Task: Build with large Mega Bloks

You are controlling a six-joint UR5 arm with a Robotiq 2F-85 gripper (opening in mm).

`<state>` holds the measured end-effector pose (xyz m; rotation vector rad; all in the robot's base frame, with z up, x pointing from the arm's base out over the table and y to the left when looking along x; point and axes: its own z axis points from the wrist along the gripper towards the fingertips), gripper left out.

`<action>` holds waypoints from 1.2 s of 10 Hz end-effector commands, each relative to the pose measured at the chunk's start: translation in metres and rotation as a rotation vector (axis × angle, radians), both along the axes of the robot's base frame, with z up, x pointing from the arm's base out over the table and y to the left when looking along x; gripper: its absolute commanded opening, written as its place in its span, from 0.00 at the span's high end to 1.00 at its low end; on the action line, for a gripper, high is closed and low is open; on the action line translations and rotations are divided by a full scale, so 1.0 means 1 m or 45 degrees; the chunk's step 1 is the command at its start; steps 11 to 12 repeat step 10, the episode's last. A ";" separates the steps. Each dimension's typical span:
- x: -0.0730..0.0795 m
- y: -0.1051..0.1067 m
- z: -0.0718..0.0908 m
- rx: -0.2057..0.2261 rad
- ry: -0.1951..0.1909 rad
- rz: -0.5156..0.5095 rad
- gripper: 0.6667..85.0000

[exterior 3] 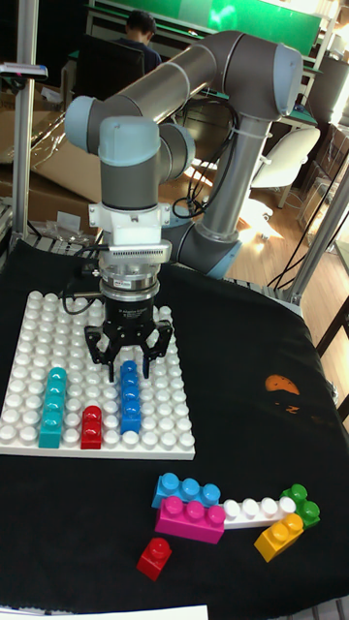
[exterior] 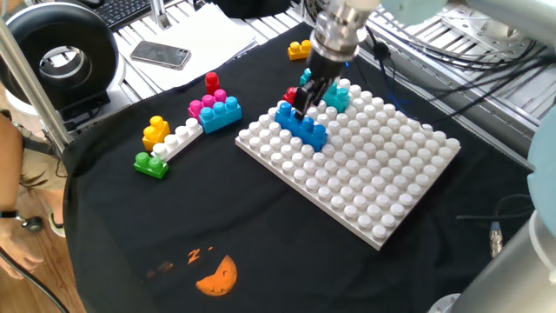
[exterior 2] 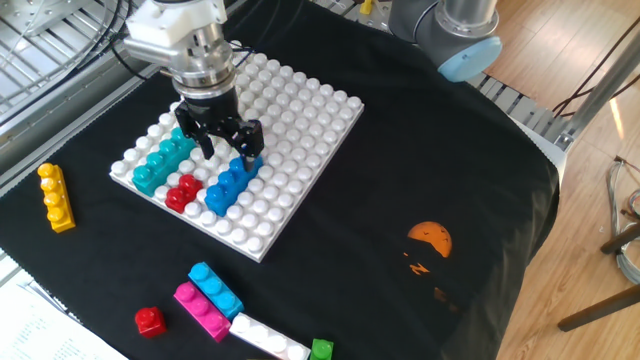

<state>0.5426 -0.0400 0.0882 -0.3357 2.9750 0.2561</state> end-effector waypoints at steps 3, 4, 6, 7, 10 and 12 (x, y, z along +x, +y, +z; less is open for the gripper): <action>0.028 0.000 0.018 -0.060 -0.006 -0.062 0.99; 0.032 -0.002 0.019 -0.082 -0.012 -0.059 1.00; 0.036 0.004 0.029 -0.110 -0.010 -0.065 1.00; 0.036 0.003 0.031 -0.119 -0.012 -0.055 1.00; 0.037 0.006 0.029 -0.096 -0.003 -0.003 1.00; 0.037 0.006 0.029 -0.096 -0.003 -0.003 1.00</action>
